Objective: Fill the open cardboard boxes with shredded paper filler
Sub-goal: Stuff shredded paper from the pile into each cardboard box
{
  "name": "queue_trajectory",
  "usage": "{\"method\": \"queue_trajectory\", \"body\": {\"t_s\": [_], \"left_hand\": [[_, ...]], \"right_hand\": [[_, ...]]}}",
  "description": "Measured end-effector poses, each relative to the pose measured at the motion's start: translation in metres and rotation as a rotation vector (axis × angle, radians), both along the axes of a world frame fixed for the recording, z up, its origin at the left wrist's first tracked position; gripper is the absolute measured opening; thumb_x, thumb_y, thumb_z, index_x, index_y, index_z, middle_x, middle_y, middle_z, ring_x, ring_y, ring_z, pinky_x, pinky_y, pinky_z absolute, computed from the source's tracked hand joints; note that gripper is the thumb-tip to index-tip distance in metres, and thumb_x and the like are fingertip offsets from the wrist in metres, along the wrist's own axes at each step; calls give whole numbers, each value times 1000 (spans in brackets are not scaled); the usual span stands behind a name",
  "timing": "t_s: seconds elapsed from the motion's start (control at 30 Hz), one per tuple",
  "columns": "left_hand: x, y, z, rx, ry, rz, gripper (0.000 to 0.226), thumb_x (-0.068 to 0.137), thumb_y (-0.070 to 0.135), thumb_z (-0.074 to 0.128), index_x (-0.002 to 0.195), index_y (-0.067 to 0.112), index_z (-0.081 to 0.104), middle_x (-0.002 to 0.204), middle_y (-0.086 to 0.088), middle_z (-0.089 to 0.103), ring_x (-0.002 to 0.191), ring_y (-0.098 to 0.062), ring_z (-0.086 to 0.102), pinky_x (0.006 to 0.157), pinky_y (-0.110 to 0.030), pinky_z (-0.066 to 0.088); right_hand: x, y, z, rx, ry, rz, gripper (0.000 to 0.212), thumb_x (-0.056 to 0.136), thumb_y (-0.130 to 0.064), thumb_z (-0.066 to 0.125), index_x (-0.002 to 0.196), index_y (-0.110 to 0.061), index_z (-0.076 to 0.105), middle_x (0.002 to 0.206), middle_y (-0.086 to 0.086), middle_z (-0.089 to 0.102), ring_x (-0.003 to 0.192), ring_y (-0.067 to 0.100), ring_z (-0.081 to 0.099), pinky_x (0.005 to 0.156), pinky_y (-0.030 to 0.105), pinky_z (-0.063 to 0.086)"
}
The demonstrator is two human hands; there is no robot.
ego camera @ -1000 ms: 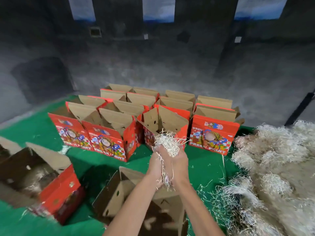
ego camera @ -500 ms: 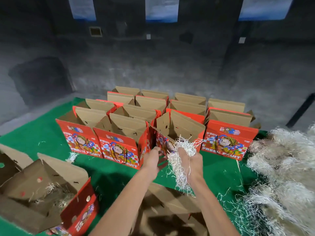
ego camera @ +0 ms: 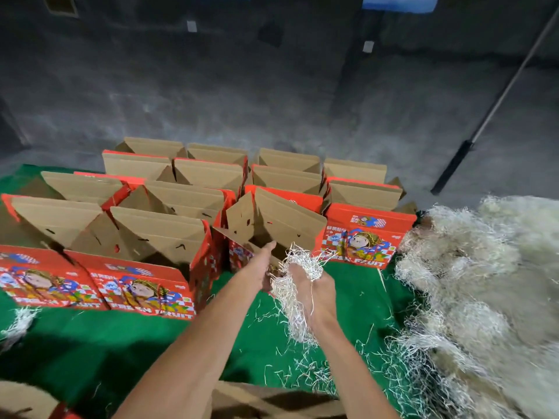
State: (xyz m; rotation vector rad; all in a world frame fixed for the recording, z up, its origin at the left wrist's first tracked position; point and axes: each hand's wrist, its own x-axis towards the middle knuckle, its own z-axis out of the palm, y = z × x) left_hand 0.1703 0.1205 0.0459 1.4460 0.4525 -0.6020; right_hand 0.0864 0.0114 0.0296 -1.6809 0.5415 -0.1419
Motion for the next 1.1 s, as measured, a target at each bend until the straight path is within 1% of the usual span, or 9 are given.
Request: {"method": "queue_trajectory", "body": {"t_s": [0.07, 0.17, 0.33, 0.47, 0.53, 0.77, 0.9, 1.0, 1.1], "left_hand": [[13, -6, -16, 25, -4, -39, 67, 95, 52, 55, 147, 10, 42, 151, -18, 42, 137, -33, 40, 112, -40, 32], [20, -23, -29, -71, 75, -10, 63, 101, 46, 47, 145, 0, 42, 146, -25, 46, 133, -39, 45, 113, -51, 35], [16, -53, -49, -251, 87, 46, 58, 104, 54, 27, 110, 7, 61, 74, -13, 71, 77, -28, 62, 64, -33, 48], [27, -66, -44, -276, -43, -15, 65, 104, 57, 24, 116, 7, 64, 87, -6, 76, 73, -20, 72, 52, -25, 54], [31, -68, -43, -253, -94, -28, 71, 100, 65, 21, 127, 12, 61, 112, -6, 72, 91, -23, 71, 71, -32, 57], [-16, -59, -14, -323, 144, -15, 75, 74, 88, 47, 96, 17, 62, 76, -14, 74, 62, -25, 72, 50, -35, 56], [-51, -37, 8, -472, 162, -42, 89, 68, 92, 49, 103, 16, 80, 108, -14, 74, 93, -31, 74, 79, -43, 57], [-81, -28, 25, -496, 24, 37, 79, 57, 88, 66, 109, 30, 77, 111, -7, 74, 100, -25, 72, 88, -41, 56], [-114, -22, 32, -440, -166, 173, 76, 49, 78, 80, 109, 31, 76, 107, -4, 76, 98, -23, 73, 97, -44, 52]], "right_hand": [[10, -4, 0, 2, 18, -12, 76, 72, -64, 65, 118, -4, 57, 70, -3, 66, 58, 10, 60, 72, 37, 54], [24, -13, -3, -5, 24, -25, 66, 70, -63, 65, 109, -11, 63, 83, 3, 71, 68, 17, 62, 76, 40, 57], [30, -31, -19, -61, -68, -19, 38, 76, -61, 64, 82, -23, 65, 48, -10, 50, 42, 7, 37, 44, 21, 36], [32, -47, -23, -57, -111, -16, 35, 80, -60, 64, 81, -25, 64, 46, -10, 50, 40, 7, 37, 39, 19, 33], [33, -53, -24, -55, -102, -27, 39, 79, -61, 64, 79, -22, 64, 45, -11, 49, 38, 7, 35, 36, 18, 33], [26, -43, -13, -186, -258, -98, 57, 81, -81, 54, 117, -38, 62, 105, -24, 70, 98, -7, 64, 91, 26, 51], [10, -24, 4, -82, -457, -20, 60, 93, -73, 42, 107, -18, 61, 103, 5, 68, 98, 9, 60, 91, 46, 51], [-13, -4, 19, -69, -540, -12, 44, 102, -59, 38, 89, -22, 58, 76, -8, 61, 72, 9, 53, 72, 36, 44], [-42, 20, 25, -186, -602, 38, 22, 104, -38, 40, 112, -34, 60, 104, -14, 65, 99, 6, 61, 93, 34, 46]]}}
